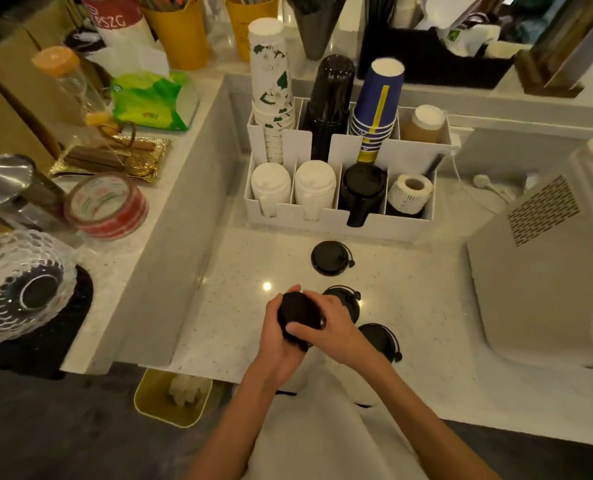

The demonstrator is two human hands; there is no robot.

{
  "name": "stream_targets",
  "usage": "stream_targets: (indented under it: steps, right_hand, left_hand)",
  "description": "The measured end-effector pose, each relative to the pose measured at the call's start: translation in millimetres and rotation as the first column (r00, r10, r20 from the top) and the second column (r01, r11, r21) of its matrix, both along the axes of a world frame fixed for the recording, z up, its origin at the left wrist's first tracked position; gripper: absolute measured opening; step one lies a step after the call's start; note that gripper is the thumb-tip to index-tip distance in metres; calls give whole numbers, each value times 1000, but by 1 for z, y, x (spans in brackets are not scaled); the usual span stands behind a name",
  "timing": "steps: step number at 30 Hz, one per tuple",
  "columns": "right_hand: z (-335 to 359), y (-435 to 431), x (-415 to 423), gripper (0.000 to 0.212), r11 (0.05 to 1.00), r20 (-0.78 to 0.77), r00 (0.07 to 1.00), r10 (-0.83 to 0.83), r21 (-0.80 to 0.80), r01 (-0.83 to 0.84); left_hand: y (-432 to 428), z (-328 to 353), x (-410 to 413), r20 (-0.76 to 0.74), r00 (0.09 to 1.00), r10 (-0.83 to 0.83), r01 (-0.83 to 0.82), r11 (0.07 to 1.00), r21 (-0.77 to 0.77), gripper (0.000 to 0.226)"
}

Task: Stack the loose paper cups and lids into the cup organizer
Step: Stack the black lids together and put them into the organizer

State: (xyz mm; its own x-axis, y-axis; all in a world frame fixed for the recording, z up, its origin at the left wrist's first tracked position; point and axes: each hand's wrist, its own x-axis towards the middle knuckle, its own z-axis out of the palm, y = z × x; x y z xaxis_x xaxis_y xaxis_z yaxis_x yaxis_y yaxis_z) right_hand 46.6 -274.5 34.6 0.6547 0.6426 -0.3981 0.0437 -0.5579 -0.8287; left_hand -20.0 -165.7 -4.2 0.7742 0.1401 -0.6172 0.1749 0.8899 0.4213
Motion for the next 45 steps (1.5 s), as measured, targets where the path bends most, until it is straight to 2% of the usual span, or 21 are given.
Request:
stream_targets:
  steps: [3,5,7,8,10,12,14,16,18,20,24,28,32,35,40,45]
  right_hand:
    - [2,-7,12,84,986,73,991,113,-131,-102]
    - [3,-7,20,87,972,65,981,182,-161,-169]
    - [3,-10,31,84,970,14,977,212,-123,-209]
    - [3,-11,37,78,980,-30,981,190,-59,-191]
    - [3,-13,50,59,999,-78,997,22,50,-18]
    - [-1,-18,68,46,983,17,983,-183,28,182]
    - [-11,-27,82,43,969,137,965,-226,-66,236]
    - [-26,-36,86,55,965,196,978,-73,-235,119]
    - [-42,-41,81,75,913,179,973,143,-404,-60]
    - [-58,-41,68,86,875,171,955,241,-465,-137]
    - [-76,-42,54,84,903,256,950,179,-426,-55]
    - [-64,-46,65,83,902,254,960,120,-432,1]
    - [-22,-39,70,84,961,224,974,-29,-261,88]
    - [10,-22,58,85,988,152,988,-41,-140,63]
    - [18,9,38,82,976,195,980,44,-216,-1]
    - [18,16,34,82,972,262,964,51,-236,12]
  left_hand:
    - [1,1,8,59,998,-10,12,999,-33,48]
    - [2,0,12,82,996,-23,26,999,-34,49]
    - [5,-2,18,92,995,-36,39,999,-29,50]
    - [8,-3,22,90,995,-37,40,999,-29,50]
    - [14,-5,29,110,994,9,-1,998,-70,51]
    - [18,-8,35,143,983,115,-93,983,-155,48]
    - [20,-11,38,153,968,200,-169,965,-199,45]
    - [19,-15,38,149,960,238,-206,957,-203,43]
    - [17,-17,34,135,958,254,-227,956,-188,39]
    - [16,-19,30,107,956,272,-253,954,-163,34]
    - [20,-21,26,89,939,332,-318,937,-142,29]
    - [24,-20,27,103,914,394,-384,918,-98,30]
    - [22,-15,28,114,906,409,-410,912,-7,36]
    - [16,-8,31,122,934,336,-350,928,127,39]
    - [7,5,43,199,953,228,-273,932,237,48]
    - [2,9,42,215,957,197,-243,945,217,51]
